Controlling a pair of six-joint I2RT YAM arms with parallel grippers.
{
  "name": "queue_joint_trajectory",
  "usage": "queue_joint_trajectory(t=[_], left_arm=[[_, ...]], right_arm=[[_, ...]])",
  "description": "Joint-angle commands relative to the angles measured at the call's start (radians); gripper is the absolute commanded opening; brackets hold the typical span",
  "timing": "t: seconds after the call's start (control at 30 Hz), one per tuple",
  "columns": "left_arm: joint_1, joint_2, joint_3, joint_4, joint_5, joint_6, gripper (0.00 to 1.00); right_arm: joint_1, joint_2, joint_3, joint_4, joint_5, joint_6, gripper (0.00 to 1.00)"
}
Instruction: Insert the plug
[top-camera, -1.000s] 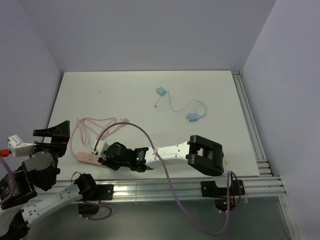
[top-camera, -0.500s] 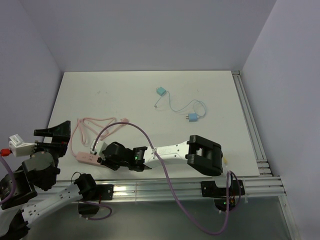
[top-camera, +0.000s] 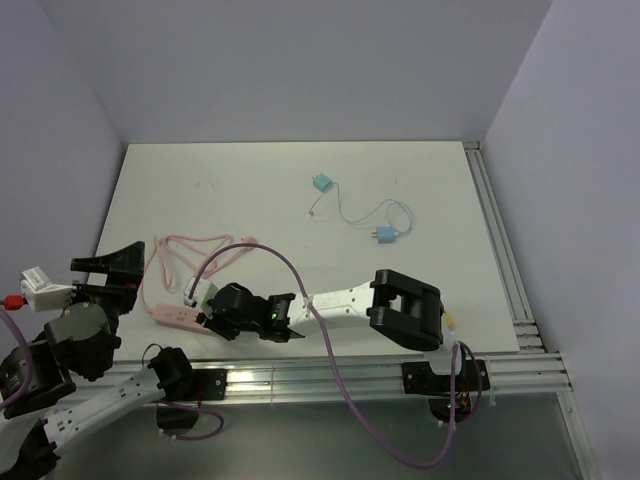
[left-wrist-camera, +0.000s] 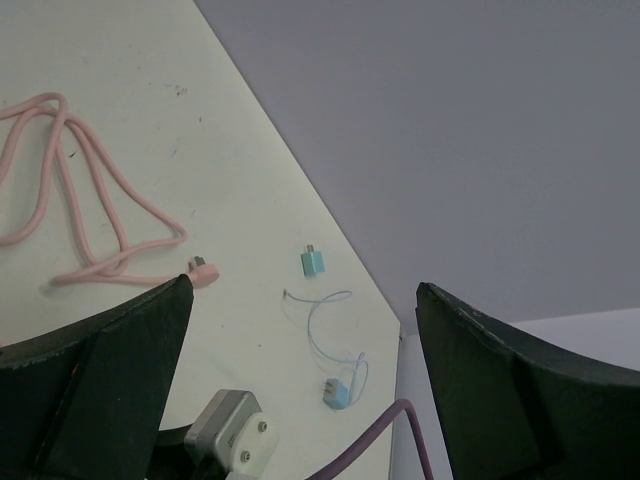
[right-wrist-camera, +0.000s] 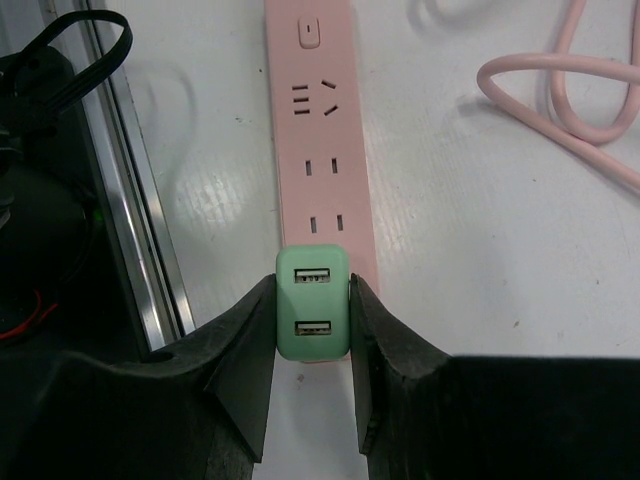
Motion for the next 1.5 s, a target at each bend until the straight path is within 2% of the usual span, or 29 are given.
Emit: queue_joint_trajectory(t=[0.0, 0.1, 0.23, 0.4, 0.53, 0.83, 1.17, 1.47], left_arm=[[0.004, -0.003, -0.009, 0.006, 0.016, 0.009, 0.99], [0.004, -0.012, -0.011, 0.023, 0.030, 0.029, 0.99], [0.005, -0.009, 0.001, 0.007, 0.038, 0.017, 1.00], [0.004, -0.012, 0.000, 0.019, 0.061, 0.026, 1.00], [0.004, -0.018, -0.002, 0.016, 0.071, 0.021, 1.00], [0.004, -0.037, -0.006, 0.016, 0.100, 0.018, 0.99], [0.004, -0.035, -0.006, 0.043, 0.110, 0.052, 1.00], [0.004, -0.047, -0.013, 0.036, 0.127, 0.049, 0.99]], right_arm=[[0.006, 0.138, -0.053, -0.188, -0.020, 0.055, 0.00], [0.008, 0.163, -0.052, -0.227, -0.012, 0.085, 0.00], [0.011, 0.178, -0.131, -0.218, -0.029, 0.127, 0.00], [0.023, 0.177, -0.260, -0.129, -0.055, 0.219, 0.00], [0.045, 0.157, -0.326, -0.127, -0.029, 0.268, 0.00], [0.078, 0.167, -0.352, -0.127, 0.008, 0.308, 0.00], [0.083, 0.313, -0.283, -0.182, 0.060, 0.285, 0.00], [0.086, 0.391, -0.274, -0.179, 0.005, 0.319, 0.00]])
